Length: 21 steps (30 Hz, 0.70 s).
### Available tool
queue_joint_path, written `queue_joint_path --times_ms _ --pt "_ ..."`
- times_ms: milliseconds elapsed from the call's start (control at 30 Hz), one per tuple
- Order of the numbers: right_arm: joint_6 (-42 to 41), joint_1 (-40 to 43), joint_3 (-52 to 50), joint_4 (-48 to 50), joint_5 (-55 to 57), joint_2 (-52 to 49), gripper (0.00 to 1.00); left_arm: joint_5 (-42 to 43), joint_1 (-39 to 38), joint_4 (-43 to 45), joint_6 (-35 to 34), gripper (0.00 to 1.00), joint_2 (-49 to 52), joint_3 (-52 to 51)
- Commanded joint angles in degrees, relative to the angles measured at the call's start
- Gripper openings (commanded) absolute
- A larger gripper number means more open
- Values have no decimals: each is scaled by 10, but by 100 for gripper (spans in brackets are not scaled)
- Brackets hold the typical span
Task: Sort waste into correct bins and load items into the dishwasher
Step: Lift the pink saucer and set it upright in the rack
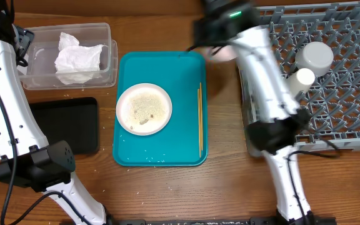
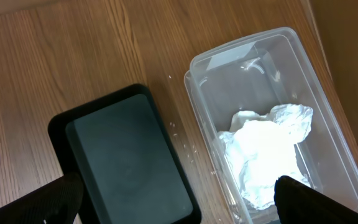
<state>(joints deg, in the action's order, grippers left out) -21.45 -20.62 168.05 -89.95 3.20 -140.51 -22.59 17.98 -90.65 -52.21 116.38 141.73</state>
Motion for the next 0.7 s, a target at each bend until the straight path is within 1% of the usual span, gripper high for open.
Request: queue_joint_path --times_ms 0,67,133,333,367,433,467,533,667 --pt "-28 80 57 -38 -21 61 4 -11 -3 1 -5 100 5 -1" --pt "-28 139 76 -71 -47 70 4 -11 -3 0 -5 100 5 -1" --pt "-9 202 75 -71 -123 80 4 -11 -3 0 -5 100 5 -1" --pt "-8 379 60 -71 -305 81 4 -11 -3 1 -5 100 5 -1" --pt "-1 412 48 -71 -340 81 4 -11 -3 1 -5 100 5 -1" --pt "23 451 28 -71 -396 81 4 -11 -3 1 -5 100 5 -1" --pt "52 472 10 -71 -439 81 4 -11 -3 0 -5 100 5 -1" --pt "93 498 -30 -71 -497 81 4 -11 -3 0 -5 100 5 -1" --pt "141 533 -148 -63 -561 81 4 -11 -3 0 -5 100 5 -1"
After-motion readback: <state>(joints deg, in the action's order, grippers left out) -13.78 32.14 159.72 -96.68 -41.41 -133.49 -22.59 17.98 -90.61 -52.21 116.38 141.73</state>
